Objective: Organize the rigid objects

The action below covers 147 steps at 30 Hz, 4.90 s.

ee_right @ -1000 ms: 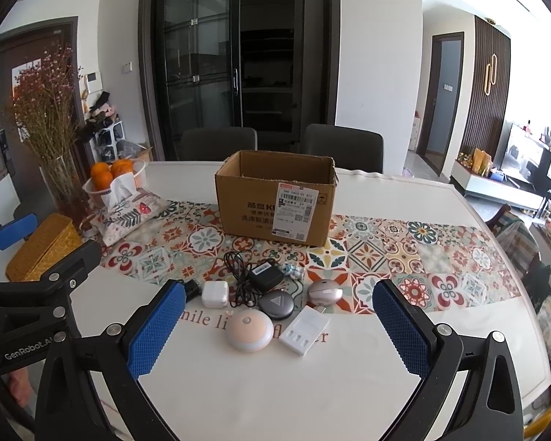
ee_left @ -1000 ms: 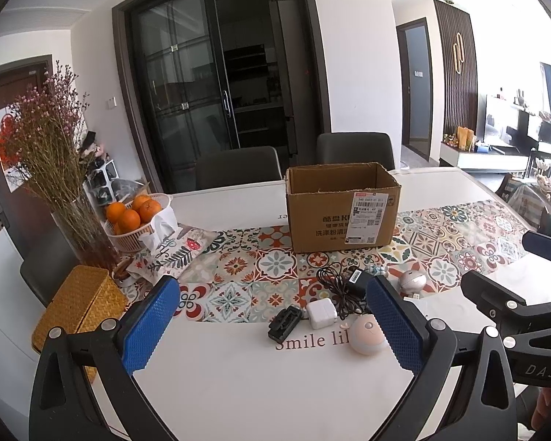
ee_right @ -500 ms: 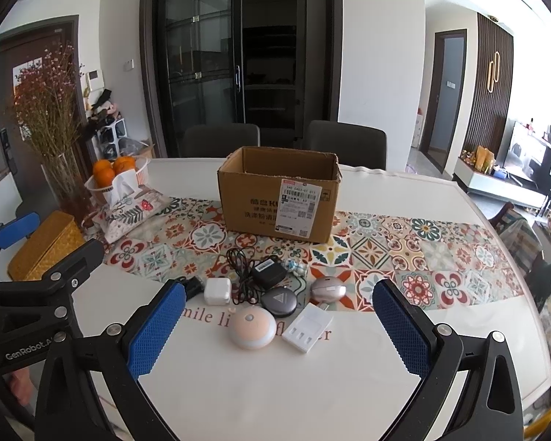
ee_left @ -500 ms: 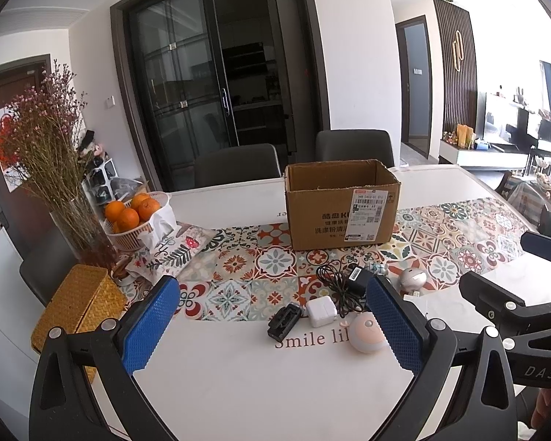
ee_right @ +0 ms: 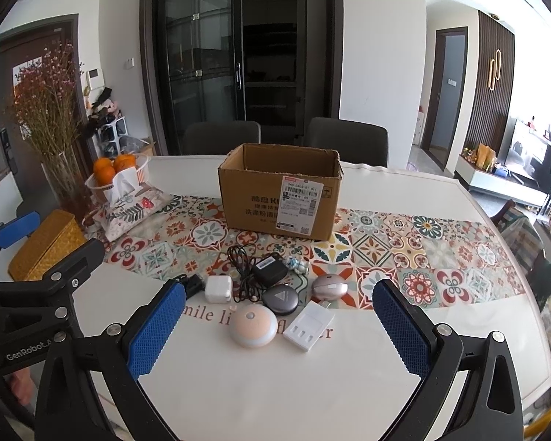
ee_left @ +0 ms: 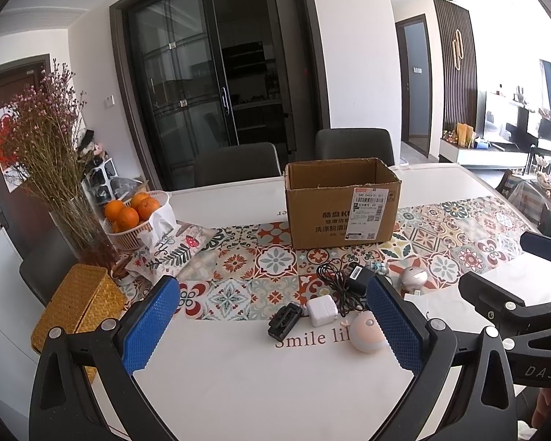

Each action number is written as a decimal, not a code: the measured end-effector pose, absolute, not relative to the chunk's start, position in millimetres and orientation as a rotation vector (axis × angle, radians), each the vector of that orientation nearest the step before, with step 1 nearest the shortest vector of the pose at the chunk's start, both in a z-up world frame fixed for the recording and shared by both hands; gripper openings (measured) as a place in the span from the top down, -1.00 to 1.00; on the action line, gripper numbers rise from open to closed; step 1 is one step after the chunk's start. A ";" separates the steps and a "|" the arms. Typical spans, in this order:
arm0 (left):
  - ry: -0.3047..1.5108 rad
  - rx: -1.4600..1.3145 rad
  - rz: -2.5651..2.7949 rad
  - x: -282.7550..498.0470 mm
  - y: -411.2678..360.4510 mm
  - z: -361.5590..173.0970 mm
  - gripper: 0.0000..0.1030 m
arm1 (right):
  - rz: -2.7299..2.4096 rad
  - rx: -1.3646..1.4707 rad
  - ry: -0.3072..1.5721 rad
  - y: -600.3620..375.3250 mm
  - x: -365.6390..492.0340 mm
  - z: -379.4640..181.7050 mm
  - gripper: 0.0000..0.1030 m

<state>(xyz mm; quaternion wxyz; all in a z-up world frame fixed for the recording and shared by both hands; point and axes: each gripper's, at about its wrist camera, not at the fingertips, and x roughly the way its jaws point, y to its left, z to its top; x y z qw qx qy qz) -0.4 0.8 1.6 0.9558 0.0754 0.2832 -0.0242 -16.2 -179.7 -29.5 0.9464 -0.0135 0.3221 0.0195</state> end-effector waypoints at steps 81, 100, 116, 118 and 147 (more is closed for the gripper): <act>1.013 0.155 0.082 98.5 19.3 -192.2 -0.99 | 0.289 -0.116 1.047 -143.5 122.3 -240.4 -0.45; 0.913 0.296 -0.228 135.7 11.4 -197.1 -0.55 | 0.148 0.026 1.063 -142.0 120.1 -210.3 -0.45; 0.941 0.248 -0.298 161.4 3.0 -227.8 0.30 | 0.114 -0.024 1.069 -135.9 133.2 -221.8 -0.45; 0.939 0.247 -0.289 161.9 2.4 -227.3 0.37 | 0.114 -0.008 1.075 -137.3 134.3 -222.7 -0.45; 0.822 0.143 -0.234 121.8 -5.2 -129.5 0.45 | 0.131 0.021 0.898 -163.9 105.6 -143.4 -0.45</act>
